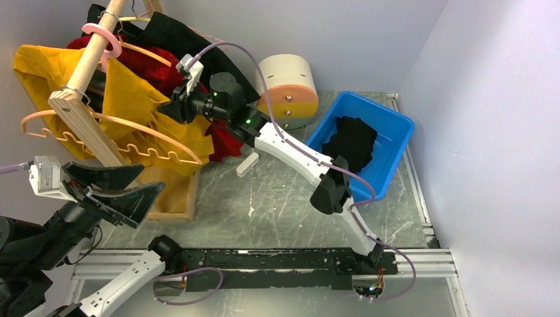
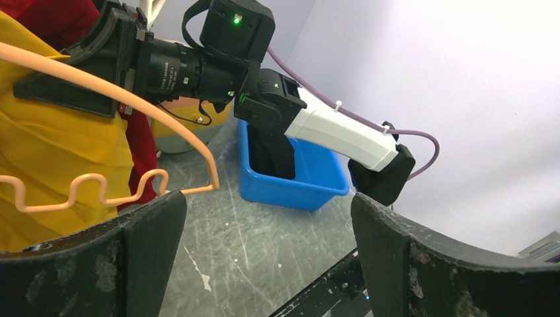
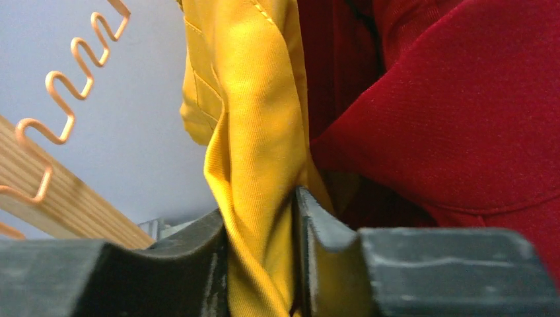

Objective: Remove the skirt from the hanger
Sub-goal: Pick up the hanger from the clothesline.

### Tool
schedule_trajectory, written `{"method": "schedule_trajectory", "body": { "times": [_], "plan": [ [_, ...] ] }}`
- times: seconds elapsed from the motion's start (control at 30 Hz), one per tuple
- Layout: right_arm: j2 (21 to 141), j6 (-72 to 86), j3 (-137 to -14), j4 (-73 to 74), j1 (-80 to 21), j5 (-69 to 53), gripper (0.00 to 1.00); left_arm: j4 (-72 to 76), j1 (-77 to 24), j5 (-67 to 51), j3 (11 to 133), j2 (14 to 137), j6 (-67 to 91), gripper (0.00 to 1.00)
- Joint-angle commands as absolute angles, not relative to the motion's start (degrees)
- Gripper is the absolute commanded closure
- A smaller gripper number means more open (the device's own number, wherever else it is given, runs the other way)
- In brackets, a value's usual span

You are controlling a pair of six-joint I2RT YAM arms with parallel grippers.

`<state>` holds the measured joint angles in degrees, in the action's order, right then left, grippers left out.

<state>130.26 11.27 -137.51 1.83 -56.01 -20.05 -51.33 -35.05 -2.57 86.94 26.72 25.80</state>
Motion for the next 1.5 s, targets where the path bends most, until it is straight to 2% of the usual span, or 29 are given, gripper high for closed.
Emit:
{"method": "schedule_trajectory", "body": {
  "times": [0.0, 0.17, 0.57, 1.1, 1.47],
  "plan": [
    [131.32, 8.86, -139.57, -1.07, -57.36, -18.66, 0.74, -51.59, -35.27, -1.19, 86.56, 26.49, 26.41, 0.02],
    [130.33, 9.69, -138.19, -4.44, -57.73, -19.57, 1.00, -51.50, -35.28, -0.98, 86.58, 26.98, 26.27, 0.02],
    [121.55, 14.43, -128.83, -18.23, -57.90, -21.78, 1.00, -50.43, -35.29, -0.57, 85.52, 27.20, 26.67, 0.02],
    [119.41, 17.55, -128.95, -22.87, -57.94, -21.90, 1.00, -50.16, -35.25, -0.17, 86.56, 27.32, 26.19, 0.02],
    [111.78, 18.03, -121.08, -22.25, -57.30, -22.87, 1.00, -48.57, -35.32, -2.63, 88.72, 29.11, 24.77, 0.01]
  ]
}}
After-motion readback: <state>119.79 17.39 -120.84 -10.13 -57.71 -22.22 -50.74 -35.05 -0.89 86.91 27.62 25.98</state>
